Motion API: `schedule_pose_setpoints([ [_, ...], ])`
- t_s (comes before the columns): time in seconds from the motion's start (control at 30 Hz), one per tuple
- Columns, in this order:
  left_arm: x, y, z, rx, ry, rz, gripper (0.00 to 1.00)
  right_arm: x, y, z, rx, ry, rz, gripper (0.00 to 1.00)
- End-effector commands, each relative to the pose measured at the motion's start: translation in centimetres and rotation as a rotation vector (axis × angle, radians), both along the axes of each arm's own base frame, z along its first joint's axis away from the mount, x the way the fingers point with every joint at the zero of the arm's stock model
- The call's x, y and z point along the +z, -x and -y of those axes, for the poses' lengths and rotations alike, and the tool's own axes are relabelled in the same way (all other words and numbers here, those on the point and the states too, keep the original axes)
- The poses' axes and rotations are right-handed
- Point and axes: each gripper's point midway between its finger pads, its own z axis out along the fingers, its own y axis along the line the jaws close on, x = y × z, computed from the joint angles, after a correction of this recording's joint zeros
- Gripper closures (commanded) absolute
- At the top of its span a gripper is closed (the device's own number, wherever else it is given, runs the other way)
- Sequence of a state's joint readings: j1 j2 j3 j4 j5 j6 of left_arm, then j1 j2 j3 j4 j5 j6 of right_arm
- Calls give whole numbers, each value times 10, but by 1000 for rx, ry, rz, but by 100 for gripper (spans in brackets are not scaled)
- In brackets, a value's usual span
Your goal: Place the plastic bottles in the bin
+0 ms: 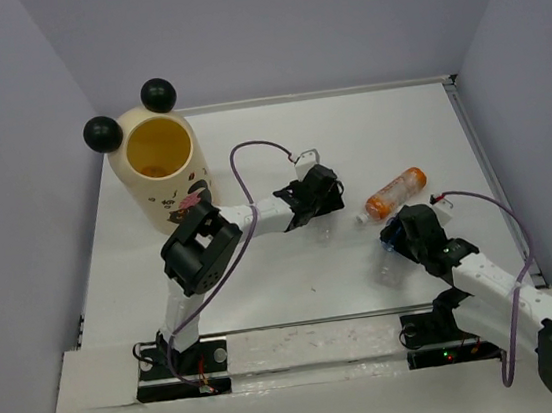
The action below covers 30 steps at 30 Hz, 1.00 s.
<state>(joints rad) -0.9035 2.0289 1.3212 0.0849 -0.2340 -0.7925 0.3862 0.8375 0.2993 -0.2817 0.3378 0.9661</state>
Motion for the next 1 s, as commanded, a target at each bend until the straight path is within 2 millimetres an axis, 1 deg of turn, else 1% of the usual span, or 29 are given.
schedule_pose_setpoints([
  [0.0, 4, 1, -15, -1, -63, 54, 37, 12, -8, -5, 5, -39, 60, 39],
  [0.03, 5, 2, -18, -2, -68, 60, 42, 15, -8, -6, 12, -49, 74, 43],
  [0.07, 9, 2, -20, -4, -66, 68, 45, 14, -6, -7, 25, -47, 73, 45],
  [0.1, 6, 7, -25, -13, -79, 66, 46, 15, -4, -8, 34, -53, 76, 47],
  [0.13, 18, 8, -28, -14, -66, 83, 48, 19, -2, -11, 50, -70, 85, 49],
  [0.17, 24, 10, -29, -19, -57, 92, 51, 19, 0, -12, 64, -72, 86, 50],
  [0.2, 35, 14, -34, -27, -48, 107, 52, 22, 1, -14, 78, -81, 91, 52],
  [0.23, 39, 18, -37, -33, -44, 111, 52, 24, 4, -15, 85, -86, 91, 53],
  [0.27, 53, 23, -42, -40, -25, 127, 52, 28, 8, -16, 101, -93, 97, 53],
  [0.3, 46, 27, -45, -48, -39, 118, 52, 33, 9, -16, 105, -94, 109, 54],
  [0.33, 69, 30, -48, -59, -7, 150, 53, 42, 13, -17, 117, -107, 127, 54],
  [0.37, 78, 34, -52, -63, 4, 165, 53, 47, 15, -17, 123, -114, 139, 55],
  [0.4, 98, 41, -59, -68, 34, 194, 53, 59, 15, -20, 136, -134, 166, 57],
  [0.43, 108, 46, -63, -77, 45, 215, 53, 64, 19, -20, 150, -136, 174, 58],
  [0.47, 113, 52, -70, -82, 51, 227, 56, 78, 20, -22, 163, -159, 224, 60],
  [0.5, 131, 53, -72, -83, 79, 256, 56, 83, 20, -24, 175, -166, 231, 60],
  [0.53, 157, 61, -81, -83, 124, 302, 57, 94, 22, -28, 200, -191, 263, 62],
  [0.57, 173, 65, -86, -84, 149, 332, 57, 111, 21, -32, 216, -209, 303, 63],
  [0.6, 201, 72, -98, -74, 192, 386, 57, 119, 21, -39, 252, -230, 314, 63],
  [0.67, 227, 78, -114, -54, 217, 444, 57, 148, 14, -50, 306, -258, 389, 63],
  [0.7, 257, 87, -127, -39, 268, 501, 57, 151, 11, -60, 352, -276, 378, 63],
  [0.77, 284, 92, -147, 1, 292, 557, 57, 186, 2, -77, 426, -301, 469, 63],
  [0.8, 312, 100, -162, 14, 330, 613, 57, 196, -1, -85, 456, -308, 490, 63],
  [0.83, 324, 101, -173, 48, 332, 642, 57, 208, -10, -95, 481, -313, 525, 63],
  [0.87, 336, 104, -184, 68, 338, 668, 57, 222, -13, -104, 504, -316, 562, 63],
  [0.9, 357, 111, -201, 90, 349, 714, 57, 247, -10, -123, 560, -315, 621, 63],
  [0.93, 364, 111, -215, 133, 335, 734, 57, 258, -20, -140, 578, -300, 654, 63],
  [0.97, 369, 113, -226, 158, 322, 747, 57, 272, -22, -156, 625, -257, 705, 63],
])
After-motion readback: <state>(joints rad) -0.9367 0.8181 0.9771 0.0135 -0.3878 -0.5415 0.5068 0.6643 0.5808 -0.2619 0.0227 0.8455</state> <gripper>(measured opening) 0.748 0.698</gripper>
